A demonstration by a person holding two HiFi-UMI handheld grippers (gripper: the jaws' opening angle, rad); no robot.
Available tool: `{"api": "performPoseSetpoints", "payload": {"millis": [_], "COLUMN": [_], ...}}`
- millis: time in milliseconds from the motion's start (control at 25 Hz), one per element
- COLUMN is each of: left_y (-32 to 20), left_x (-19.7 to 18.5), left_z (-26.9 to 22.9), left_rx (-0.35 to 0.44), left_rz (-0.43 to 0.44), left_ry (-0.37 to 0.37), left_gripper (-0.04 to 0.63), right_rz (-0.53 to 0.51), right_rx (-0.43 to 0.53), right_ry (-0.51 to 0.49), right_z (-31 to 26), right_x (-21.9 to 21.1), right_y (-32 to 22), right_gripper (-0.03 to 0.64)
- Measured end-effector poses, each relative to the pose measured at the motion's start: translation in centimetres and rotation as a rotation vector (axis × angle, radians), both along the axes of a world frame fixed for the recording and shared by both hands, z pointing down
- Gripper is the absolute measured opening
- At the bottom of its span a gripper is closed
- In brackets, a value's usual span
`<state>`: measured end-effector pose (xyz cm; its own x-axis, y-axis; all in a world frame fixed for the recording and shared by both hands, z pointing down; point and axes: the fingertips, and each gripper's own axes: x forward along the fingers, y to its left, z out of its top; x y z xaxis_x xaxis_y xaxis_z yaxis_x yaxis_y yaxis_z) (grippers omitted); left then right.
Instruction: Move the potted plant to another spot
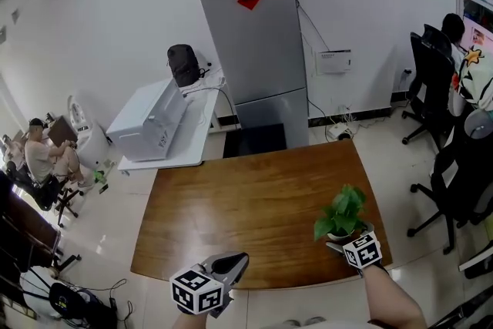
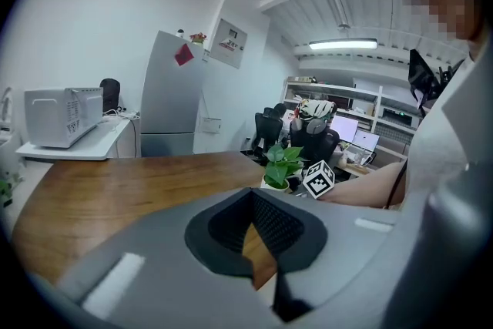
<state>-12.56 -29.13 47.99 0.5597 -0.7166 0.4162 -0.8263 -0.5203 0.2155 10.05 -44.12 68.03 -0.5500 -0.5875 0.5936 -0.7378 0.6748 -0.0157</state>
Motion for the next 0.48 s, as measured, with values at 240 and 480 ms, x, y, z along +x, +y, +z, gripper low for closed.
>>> {"api": "performPoseSetpoints", "payload": {"millis": [240, 480], "left_y": [0.0, -0.1], "left_x": [-0.5, -0.6], "left_z": [0.6, 0.6], "left_rx": [-0.017, -0.021], "left_rz": [-0.01, -0.008], "left_ry": [-0.018, -0.035], "left_gripper": [-0.005, -0.005], "right_rz": [0.028, 0.028], "right_rx": [0.034, 0.034], "right_ry": [-0.027, -0.06], "right_z": [0.9, 1.5], "right_x": [-0.4, -0.8], "right_y": [-1.1, -1.3], "right_gripper": [0.538, 0.517]}}
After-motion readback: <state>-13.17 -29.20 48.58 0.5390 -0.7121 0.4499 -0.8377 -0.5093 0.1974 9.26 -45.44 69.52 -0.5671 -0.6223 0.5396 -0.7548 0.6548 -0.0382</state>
